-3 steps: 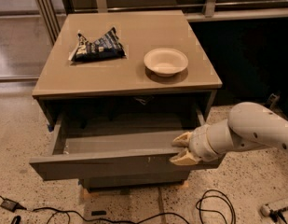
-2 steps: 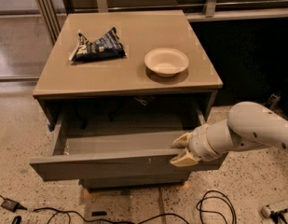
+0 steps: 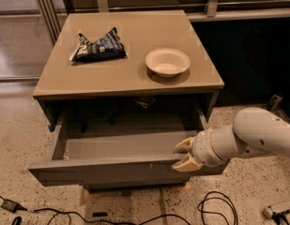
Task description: Open top drawer
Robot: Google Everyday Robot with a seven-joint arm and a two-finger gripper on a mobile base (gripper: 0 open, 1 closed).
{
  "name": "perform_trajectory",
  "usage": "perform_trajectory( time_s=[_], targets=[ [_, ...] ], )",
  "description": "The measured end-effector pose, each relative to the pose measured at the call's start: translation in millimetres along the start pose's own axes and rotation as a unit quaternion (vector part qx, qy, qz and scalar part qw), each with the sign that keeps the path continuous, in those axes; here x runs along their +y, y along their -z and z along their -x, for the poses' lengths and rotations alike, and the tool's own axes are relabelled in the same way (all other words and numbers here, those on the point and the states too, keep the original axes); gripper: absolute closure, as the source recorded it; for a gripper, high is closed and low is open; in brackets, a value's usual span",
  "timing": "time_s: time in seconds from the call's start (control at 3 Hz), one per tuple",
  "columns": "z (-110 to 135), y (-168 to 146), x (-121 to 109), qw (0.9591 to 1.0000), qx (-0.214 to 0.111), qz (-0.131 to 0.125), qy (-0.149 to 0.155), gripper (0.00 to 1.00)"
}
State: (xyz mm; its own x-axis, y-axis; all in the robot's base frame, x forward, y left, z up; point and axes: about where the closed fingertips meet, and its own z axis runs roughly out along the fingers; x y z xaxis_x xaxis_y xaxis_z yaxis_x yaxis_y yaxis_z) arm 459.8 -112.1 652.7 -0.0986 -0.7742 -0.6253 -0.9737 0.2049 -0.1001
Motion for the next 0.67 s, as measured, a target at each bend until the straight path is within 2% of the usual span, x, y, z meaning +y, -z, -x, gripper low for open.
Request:
perform_trajectory(
  time_s=[0.33,0.67],
  targets=[
    [0.0,0.0,0.0,1.0000,0.000,0.000,0.000,0.50],
    [0.0,0.0,0.0,1.0000,0.000,0.000,0.000,0.27]
  ],
)
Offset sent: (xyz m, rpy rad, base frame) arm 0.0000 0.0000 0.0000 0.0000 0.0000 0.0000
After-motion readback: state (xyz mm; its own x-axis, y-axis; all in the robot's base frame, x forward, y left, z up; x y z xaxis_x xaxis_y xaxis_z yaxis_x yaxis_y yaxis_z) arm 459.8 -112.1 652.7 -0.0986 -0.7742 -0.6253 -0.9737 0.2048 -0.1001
